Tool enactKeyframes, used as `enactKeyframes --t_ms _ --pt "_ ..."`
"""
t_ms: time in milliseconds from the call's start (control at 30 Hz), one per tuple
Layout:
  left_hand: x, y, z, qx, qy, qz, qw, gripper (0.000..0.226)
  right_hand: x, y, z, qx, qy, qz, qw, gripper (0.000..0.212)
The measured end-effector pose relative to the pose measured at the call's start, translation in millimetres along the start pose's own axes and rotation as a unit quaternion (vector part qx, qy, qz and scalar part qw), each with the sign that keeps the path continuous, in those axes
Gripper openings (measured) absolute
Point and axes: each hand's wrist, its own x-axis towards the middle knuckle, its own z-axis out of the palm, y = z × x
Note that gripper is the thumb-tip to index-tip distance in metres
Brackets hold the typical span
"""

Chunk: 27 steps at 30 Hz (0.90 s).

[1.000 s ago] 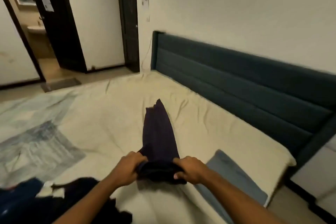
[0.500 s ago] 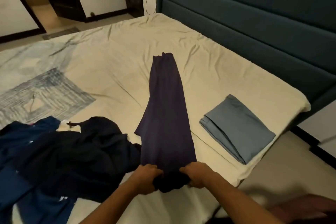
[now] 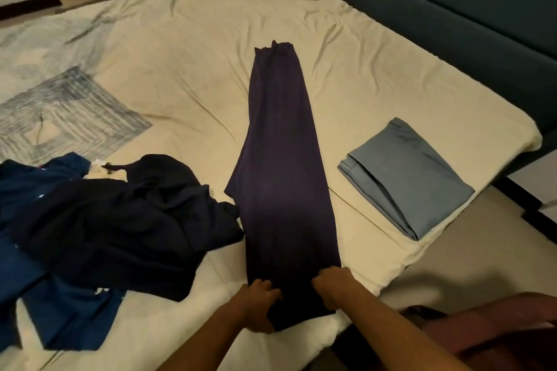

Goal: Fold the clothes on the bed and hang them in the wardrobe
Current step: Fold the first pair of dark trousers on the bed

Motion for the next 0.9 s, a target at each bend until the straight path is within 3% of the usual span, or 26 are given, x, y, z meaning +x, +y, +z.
enactKeyframes --t_ms 67,100,200,333,400,467,600,800,900 --pt "0.8 -5.4 -7.8 -0.046 -0.024 0.01 0.999 0.059 1.8 6.0 -12.9 0.054 0.001 -0.01 0.998 0.035" --pt "0.8 -7.7 -16.2 -0.078 0.002 0.023 0.997 0.051 2.8 10.0 -22.5 0.082 0.014 -0.013 0.996 0.031" --pt "6.2 -19.1 -56.4 -0.182 0.163 0.037 0.969 0.02 8.7 21.4 -56.6 0.151 0.086 0.001 0.985 0.024" --pt "25.8 -44.9 -123.8 -0.327 0.405 -0.077 0.851 0.013 28.5 28.4 -99.4 0.214 0.176 0.007 0.961 0.021" --pt "40.4 -64.1 -151.9 -0.338 0.467 -0.141 0.805 0.016 45.6 26.9 -117.0 0.247 0.221 0.0 0.943 0.018" --pt "59.7 -90.4 -169.7 -0.325 0.479 -0.206 0.789 0.019 68.6 23.1 -132.5 0.279 0.25 -0.009 0.927 0.015" --pt "96.9 -144.8 -167.7 -0.292 0.353 -0.313 0.832 0.032 114.4 19.4 -155.7 0.307 0.275 -0.019 0.911 0.013" --pt "104.6 -165.5 -159.9 -0.304 0.327 -0.293 0.845 0.012 154.6 23.4 -179.9 0.305 0.267 -0.013 0.914 0.016" --pt "91.4 -169.9 -158.9 -0.336 0.372 -0.318 0.805 0.013 161.6 23.7 -194.2 0.309 0.262 -0.013 0.914 0.017"
